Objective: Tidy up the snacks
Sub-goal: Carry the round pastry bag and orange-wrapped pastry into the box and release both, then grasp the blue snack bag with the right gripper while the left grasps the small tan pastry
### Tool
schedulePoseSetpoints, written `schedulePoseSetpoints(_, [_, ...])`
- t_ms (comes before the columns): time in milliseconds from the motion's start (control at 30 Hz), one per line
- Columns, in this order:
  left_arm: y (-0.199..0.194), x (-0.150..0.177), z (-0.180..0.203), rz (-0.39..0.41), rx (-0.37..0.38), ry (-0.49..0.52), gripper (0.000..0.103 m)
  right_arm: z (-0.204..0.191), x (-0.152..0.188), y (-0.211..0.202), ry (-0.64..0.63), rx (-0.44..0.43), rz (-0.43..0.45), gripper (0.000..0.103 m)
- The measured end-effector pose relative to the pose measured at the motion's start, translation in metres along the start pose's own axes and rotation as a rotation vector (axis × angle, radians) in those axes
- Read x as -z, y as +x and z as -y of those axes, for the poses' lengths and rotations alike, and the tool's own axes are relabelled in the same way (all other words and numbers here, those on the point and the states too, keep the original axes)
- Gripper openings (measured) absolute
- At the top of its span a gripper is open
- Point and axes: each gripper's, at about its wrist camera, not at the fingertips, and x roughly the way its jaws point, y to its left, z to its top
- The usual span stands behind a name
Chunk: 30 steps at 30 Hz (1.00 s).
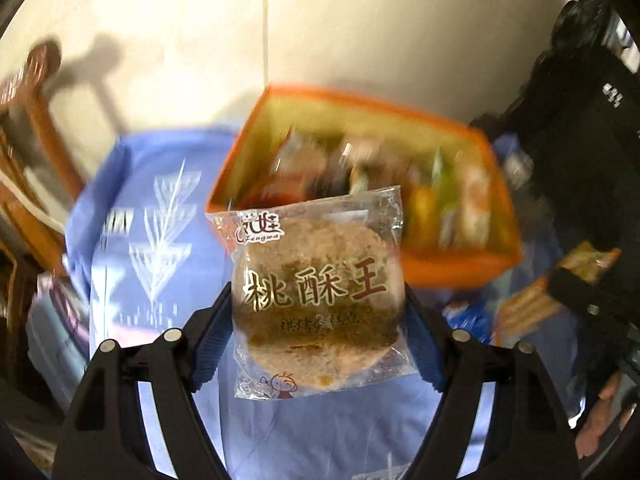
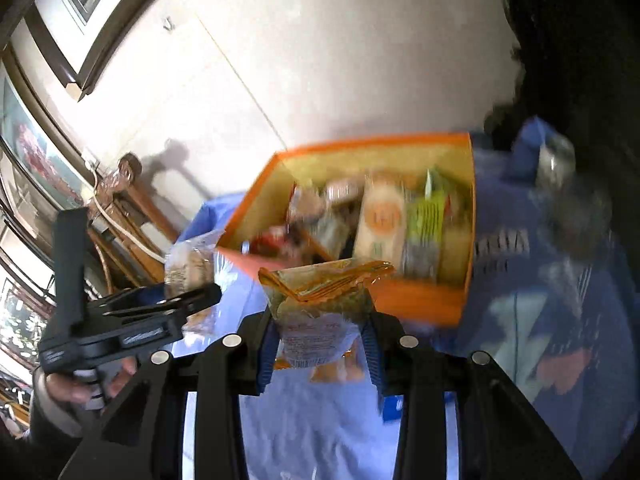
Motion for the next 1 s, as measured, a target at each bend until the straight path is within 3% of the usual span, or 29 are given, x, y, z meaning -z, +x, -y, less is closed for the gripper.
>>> schedulePoseSetpoints(200, [0.012,-0.049,0.029,0.041,0.008,0.008,0.075,-0.008,-0.055,0.025,-0.023,0.074,0.060,0.038])
schedulePoseSetpoints(333, [0.051,-0.063,0.029,-0.005,0.030,0.000,0.075,0.003,-0.080,0.064,0.020,0.131,0.042,0.039])
schedulePoseSetpoints(367, [0.060,-0.062,0.029,-0.024,0.031,-0.003,0.076,0.006,-0.083,0.070,0.028,0.147,0.037,0.043])
schedulePoseSetpoints(400, [0.069,-0.060,0.028,-0.038,0.021,-0.009,0.076,0.011,-0.086,0.078,0.044,0.165,0.027,0.052])
schedulePoseSetpoints(467, [0.079,-0.059,0.029,-0.032,-0.020,-0.008,0.091,0.020,-0.086,0.080,0.090,0.179,0.033,0.059])
schedulePoseSetpoints(633, [0.072,-0.032,0.023,-0.018,-0.046,0.009,0.093,0.032,-0.064,0.052,0.109,0.167,0.107,0.067])
schedulePoseSetpoints(800, [0.056,0.017,0.026,-0.009,-0.035,0.055,0.094,0.051,-0.007,0.020,0.096,0.205,0.097,0.076])
schedulePoseSetpoints(1000, [0.078,0.086,0.038,-0.156,-0.020,0.082,0.095,0.071,0.068,0.036,0.028,0.276,-0.093,0.078])
